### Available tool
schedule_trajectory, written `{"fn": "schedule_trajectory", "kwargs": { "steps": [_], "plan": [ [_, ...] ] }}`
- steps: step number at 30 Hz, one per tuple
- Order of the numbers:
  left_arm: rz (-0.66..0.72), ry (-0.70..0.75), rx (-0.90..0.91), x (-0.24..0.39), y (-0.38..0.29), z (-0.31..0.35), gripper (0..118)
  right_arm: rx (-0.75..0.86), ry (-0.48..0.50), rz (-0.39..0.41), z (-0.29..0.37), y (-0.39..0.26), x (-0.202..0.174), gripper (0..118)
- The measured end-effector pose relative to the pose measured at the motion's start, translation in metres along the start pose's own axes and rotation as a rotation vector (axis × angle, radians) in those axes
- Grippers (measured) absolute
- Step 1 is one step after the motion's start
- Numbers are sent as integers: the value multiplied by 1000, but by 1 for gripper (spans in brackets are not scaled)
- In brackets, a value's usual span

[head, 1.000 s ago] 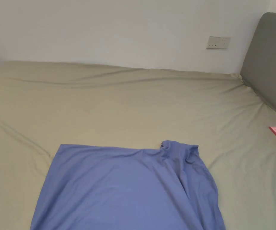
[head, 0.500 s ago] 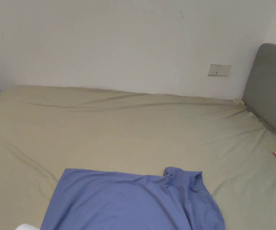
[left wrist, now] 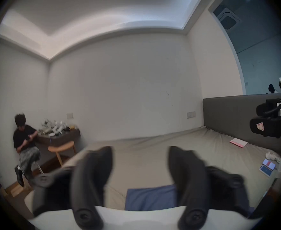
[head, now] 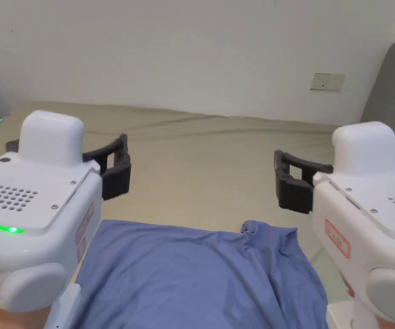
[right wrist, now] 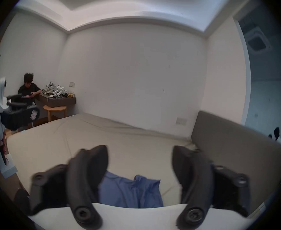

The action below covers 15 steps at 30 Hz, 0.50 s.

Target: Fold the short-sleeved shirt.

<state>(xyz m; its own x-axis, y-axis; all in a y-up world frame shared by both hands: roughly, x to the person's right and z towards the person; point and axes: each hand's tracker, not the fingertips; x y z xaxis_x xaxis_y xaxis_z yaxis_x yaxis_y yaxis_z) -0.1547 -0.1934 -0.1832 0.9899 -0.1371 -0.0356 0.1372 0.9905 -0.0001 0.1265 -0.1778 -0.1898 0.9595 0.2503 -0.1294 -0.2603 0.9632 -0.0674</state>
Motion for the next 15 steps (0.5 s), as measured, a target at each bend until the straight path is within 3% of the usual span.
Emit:
{"fn": "schedule_trajectory", "kwargs": {
  "steps": [2,5,15],
  "plan": [
    [-34,13,16,8,2,-3,12,18,6,32,-2,1,-13,8],
    [-33,8,15,18,3,-10,0,37,-6,77,-6,-3,-30,1],
    [-23,-7,-73,31,-38,-63,0,-33,-16,35,-51,-33,-30,1]
  ]
}}
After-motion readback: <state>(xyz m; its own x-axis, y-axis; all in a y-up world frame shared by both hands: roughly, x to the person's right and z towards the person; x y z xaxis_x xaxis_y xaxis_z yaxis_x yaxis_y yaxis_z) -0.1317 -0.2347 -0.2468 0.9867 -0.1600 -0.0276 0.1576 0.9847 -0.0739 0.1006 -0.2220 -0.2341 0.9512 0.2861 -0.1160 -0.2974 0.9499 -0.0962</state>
